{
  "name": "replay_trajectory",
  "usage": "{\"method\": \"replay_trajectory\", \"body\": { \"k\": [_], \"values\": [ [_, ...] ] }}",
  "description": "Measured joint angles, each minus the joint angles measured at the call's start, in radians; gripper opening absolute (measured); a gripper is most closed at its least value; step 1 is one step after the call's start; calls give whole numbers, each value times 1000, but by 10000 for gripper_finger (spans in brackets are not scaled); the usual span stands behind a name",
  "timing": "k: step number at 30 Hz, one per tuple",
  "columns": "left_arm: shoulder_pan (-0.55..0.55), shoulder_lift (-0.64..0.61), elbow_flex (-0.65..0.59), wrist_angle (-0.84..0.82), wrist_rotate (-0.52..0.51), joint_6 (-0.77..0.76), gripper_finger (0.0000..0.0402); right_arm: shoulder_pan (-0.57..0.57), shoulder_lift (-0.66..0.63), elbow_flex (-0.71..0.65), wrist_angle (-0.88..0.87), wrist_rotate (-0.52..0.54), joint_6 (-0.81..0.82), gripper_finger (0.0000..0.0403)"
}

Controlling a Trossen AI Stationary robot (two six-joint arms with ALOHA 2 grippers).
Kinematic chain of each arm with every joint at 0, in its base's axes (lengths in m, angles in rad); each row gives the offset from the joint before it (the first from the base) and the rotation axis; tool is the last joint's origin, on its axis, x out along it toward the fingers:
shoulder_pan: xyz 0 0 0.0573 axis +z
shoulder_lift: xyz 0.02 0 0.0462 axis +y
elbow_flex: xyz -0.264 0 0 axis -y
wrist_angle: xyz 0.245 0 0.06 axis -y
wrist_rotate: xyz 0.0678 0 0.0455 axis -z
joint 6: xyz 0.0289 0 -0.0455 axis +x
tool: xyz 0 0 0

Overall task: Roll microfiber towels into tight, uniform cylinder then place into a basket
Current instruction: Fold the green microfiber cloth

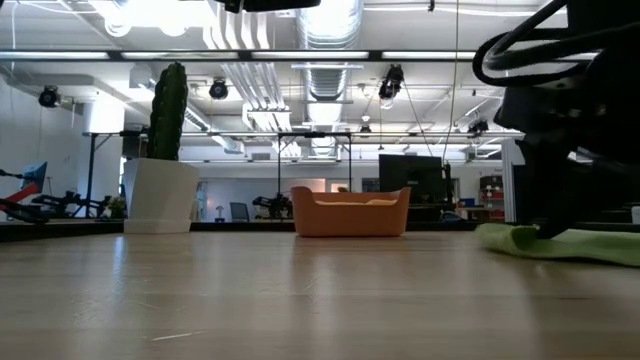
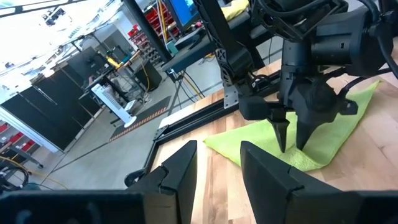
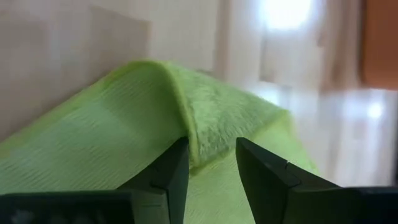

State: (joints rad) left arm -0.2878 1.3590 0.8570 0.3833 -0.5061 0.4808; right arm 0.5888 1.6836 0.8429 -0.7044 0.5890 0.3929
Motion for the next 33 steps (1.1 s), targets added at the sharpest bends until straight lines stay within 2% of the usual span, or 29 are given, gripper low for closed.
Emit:
{"method": "replay_trajectory", "body": {
  "k": [5,13,24,29,33],
  "values": [
    [1,0,0,1,0,1,108,0,0,-3,4,93,-10,129],
    [1,0,0,1,0,3,108,2,2,-12,22,89,-76,124],
    [1,0,0,1,0,6,108,2,2,-40,156,93,-283,122],
    [1,0,0,1,0,6,108,2,2,-59,156,95,-300,122],
    [1,0,0,1,0,6,108,2,3,-74,157,149,-293,122]
  ]
}}
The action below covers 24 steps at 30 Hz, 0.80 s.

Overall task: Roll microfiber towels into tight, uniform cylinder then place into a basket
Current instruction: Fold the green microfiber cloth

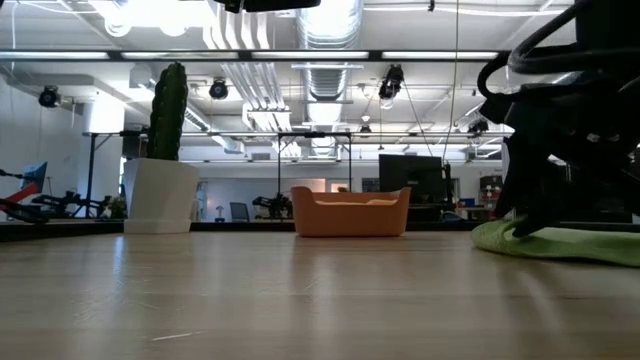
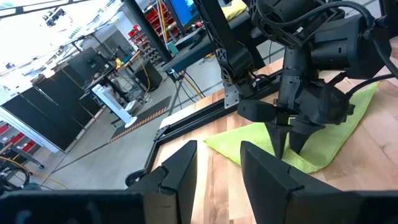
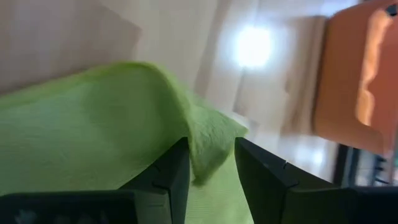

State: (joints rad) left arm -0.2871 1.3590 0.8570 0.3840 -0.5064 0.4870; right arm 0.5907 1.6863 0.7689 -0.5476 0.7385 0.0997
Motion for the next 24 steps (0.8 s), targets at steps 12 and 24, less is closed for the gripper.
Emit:
{"method": "replay_trajectory", "body": {
  "k": [12,24],
  "values": [
    [0,0,0,0,0,0,108,0,0,-4,11,26,-56,101],
    [0,0,0,-1,0,0,108,0,0,-4,47,14,-151,100]
  ]
}}
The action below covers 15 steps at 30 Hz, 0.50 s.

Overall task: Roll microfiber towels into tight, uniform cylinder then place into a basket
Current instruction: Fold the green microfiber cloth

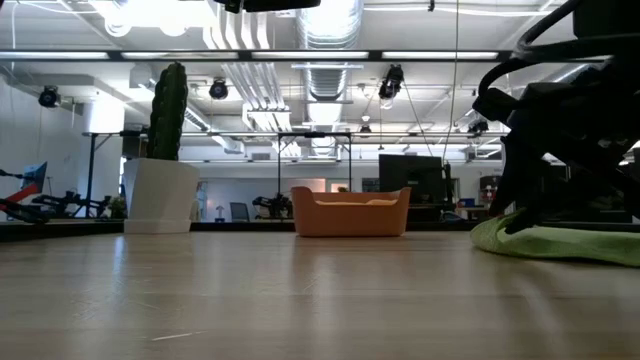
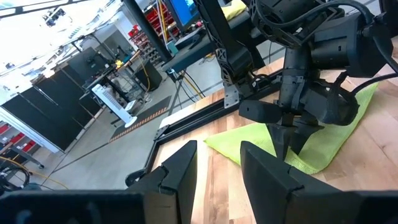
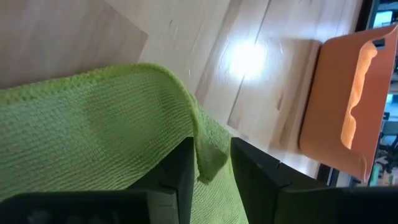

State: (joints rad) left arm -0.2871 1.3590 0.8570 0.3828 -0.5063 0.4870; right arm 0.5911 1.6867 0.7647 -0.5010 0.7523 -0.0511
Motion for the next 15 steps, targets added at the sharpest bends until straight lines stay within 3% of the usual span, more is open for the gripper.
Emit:
{"method": "replay_trajectory", "body": {
  "k": [5,10,15],
  "values": [
    [0,0,0,-3,0,0,108,0,0,0,19,0,-16,91],
    [0,0,0,-4,0,0,108,0,0,0,15,-7,-13,25],
    [0,0,0,-4,0,-1,108,-1,0,0,11,-7,1,9]
  ]
}}
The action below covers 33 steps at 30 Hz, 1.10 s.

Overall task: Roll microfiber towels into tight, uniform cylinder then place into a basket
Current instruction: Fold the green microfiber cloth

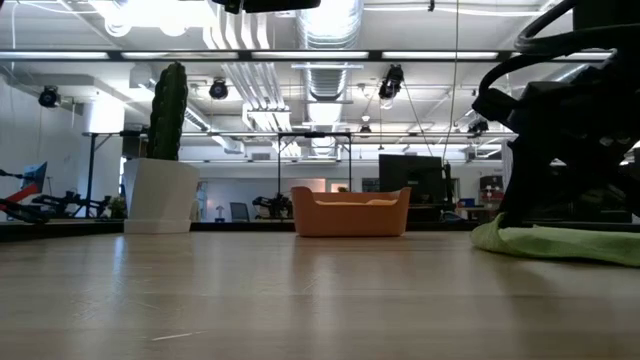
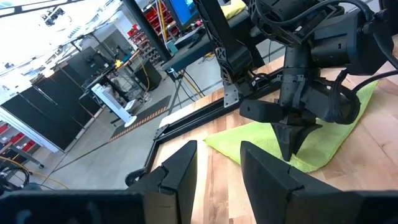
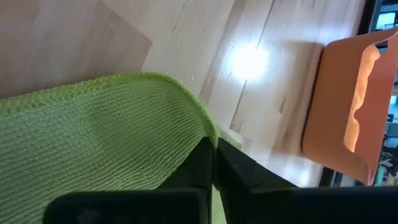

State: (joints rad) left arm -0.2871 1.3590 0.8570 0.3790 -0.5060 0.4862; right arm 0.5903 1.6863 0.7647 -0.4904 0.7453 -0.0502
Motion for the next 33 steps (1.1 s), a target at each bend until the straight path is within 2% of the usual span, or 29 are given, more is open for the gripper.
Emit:
{"method": "replay_trajectory", "body": {
  "k": [3,8,14,24,29,33],
  "values": [
    [0,0,0,0,13,-7,108,0,-11,15,-31,73,-1,8],
    [0,0,3,13,49,-45,108,-11,-31,125,-144,267,-3,8],
    [0,3,29,14,83,-139,108,-68,-67,282,-286,392,27,8],
    [0,46,27,-2,110,-228,108,-245,-178,471,-488,383,276,8],
    [22,73,28,-114,59,-332,112,-290,-256,466,-485,292,341,8],
    [63,101,15,-237,3,-441,137,-290,-295,427,-460,268,349,8]
  ]
}}
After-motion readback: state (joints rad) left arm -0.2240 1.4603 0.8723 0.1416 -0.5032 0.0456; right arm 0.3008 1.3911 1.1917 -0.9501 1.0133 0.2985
